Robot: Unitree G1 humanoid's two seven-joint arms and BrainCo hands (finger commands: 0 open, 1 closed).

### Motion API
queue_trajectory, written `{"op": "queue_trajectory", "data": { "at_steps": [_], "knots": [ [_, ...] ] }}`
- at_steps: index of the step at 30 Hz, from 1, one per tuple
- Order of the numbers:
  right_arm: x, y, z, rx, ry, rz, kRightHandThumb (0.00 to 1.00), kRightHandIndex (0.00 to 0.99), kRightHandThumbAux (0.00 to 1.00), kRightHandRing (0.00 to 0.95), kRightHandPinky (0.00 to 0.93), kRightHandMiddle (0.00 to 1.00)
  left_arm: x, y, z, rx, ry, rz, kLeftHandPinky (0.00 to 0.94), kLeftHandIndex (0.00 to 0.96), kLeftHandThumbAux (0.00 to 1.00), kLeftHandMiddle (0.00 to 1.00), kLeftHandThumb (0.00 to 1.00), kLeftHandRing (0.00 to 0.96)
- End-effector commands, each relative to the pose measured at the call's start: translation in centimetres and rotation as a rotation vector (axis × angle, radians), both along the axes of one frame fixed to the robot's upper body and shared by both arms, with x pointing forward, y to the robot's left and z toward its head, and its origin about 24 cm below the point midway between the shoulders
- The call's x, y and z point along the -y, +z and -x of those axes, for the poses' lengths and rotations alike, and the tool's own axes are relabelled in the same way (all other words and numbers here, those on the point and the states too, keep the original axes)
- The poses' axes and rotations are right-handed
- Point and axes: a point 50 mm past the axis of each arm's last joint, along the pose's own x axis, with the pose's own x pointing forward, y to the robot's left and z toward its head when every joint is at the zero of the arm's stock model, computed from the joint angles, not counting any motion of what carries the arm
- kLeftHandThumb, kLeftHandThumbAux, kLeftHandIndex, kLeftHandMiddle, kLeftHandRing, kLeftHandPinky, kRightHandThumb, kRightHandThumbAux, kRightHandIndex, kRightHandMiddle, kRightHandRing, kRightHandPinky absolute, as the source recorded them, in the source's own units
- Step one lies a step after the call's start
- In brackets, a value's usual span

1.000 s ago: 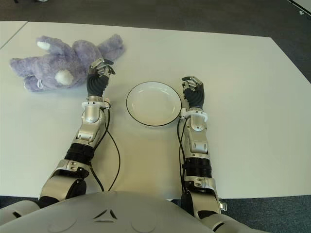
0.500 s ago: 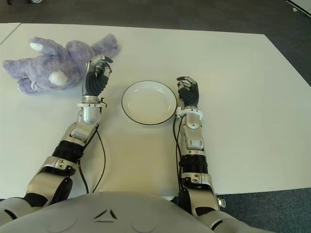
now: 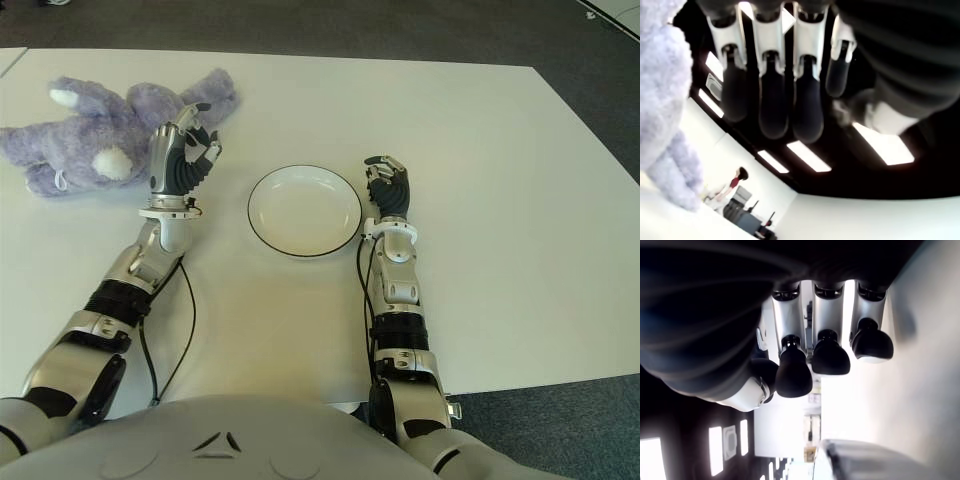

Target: Put the doll into the plate.

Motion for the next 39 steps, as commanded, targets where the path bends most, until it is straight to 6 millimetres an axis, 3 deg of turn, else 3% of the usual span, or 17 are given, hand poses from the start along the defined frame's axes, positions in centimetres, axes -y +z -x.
{"op": "queue_trajectory", "data": {
  "at_steps": [1, 7, 16, 39],
  "knots": [
    [-0.2, -3.3, 1.3, -0.13, -0.011, -0.02, 0.709, 0.442, 0.715, 0.813, 0.811, 0.803, -0.6, -1.1, 0.0, -0.032, 0.047, -0.065, 0.024, 0.025, 0.269, 0.03, 0.29, 0.027],
    [-0.4, -3.3, 1.1, -0.127, -0.009, -0.02, 0.709, 0.442, 0.715, 0.812, 0.813, 0.802, -0.8, -0.2, -0.4, 0.035, 0.107, -0.082, 0.002, 0.002, 0.145, 0.003, 0.39, 0.002],
    [-0.7, -3.4, 1.0, -0.131, -0.008, -0.011, 0.706, 0.441, 0.717, 0.817, 0.798, 0.807, -1.4, 0.9, -0.9, 0.107, 0.164, -0.05, 0.0, 0.0, 0.106, 0.0, 0.471, 0.0],
    [-1.1, -3.7, 0.9, -0.138, -0.012, -0.008, 0.705, 0.441, 0.717, 0.82, 0.805, 0.815, -2.6, 1.7, -0.4, 0.12, 0.089, -0.005, 0.0, 0.0, 0.087, 0.0, 0.194, 0.0]
  ]
}}
